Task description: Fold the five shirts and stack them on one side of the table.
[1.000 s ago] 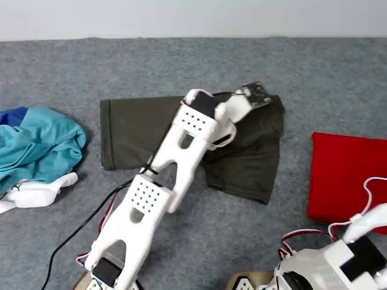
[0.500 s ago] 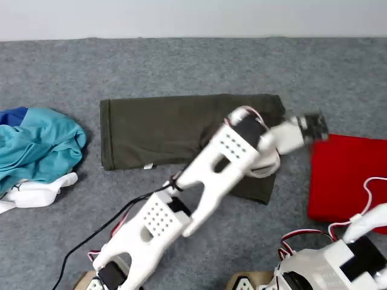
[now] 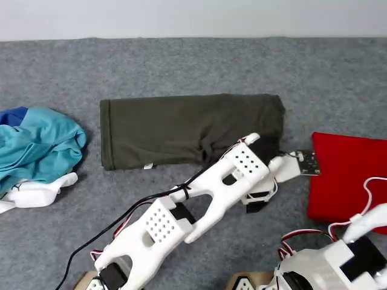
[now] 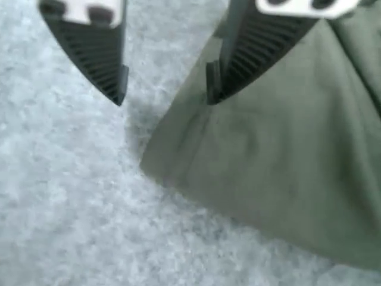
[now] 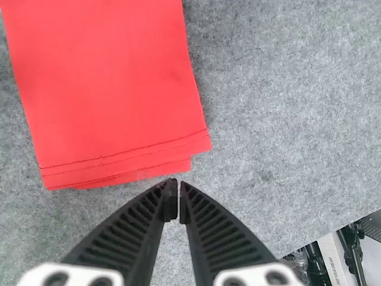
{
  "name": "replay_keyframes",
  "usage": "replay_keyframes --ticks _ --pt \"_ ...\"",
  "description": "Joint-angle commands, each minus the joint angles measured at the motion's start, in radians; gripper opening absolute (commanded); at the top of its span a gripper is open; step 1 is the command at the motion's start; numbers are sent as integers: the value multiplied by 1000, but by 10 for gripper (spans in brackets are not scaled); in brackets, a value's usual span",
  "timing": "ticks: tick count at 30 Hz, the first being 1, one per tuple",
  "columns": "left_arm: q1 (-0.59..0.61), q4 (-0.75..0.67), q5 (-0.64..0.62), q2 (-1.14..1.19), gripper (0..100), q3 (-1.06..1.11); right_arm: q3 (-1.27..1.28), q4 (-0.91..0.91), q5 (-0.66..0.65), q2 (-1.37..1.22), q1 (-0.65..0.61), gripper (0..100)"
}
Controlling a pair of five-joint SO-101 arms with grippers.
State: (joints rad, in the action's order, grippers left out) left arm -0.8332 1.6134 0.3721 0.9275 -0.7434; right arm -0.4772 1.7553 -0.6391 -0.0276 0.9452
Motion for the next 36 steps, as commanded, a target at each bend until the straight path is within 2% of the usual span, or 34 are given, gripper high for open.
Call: replay_keyframes --ticks 1,4,10,17,22,31,36 --pt "26 -115 -11 -86 178 54 -5 41 5 54 4 10" --pt "43 -166 -9 -86 132 84 -5 41 3 54 4 10" --pt "51 -160 -5 -98 20 77 -5 41 3 54 4 10" --pt "48 2 -2 -97 14 -140 -5 41 3 53 4 10" --pt "63 51 -3 -87 14 -309 -5 39 6 53 4 10" --pt "167 -123 -5 -81 16 -348 -5 39 8 53 4 10" --pt "224 -229 -3 -5 16 -337 -3 39 8 53 4 10"
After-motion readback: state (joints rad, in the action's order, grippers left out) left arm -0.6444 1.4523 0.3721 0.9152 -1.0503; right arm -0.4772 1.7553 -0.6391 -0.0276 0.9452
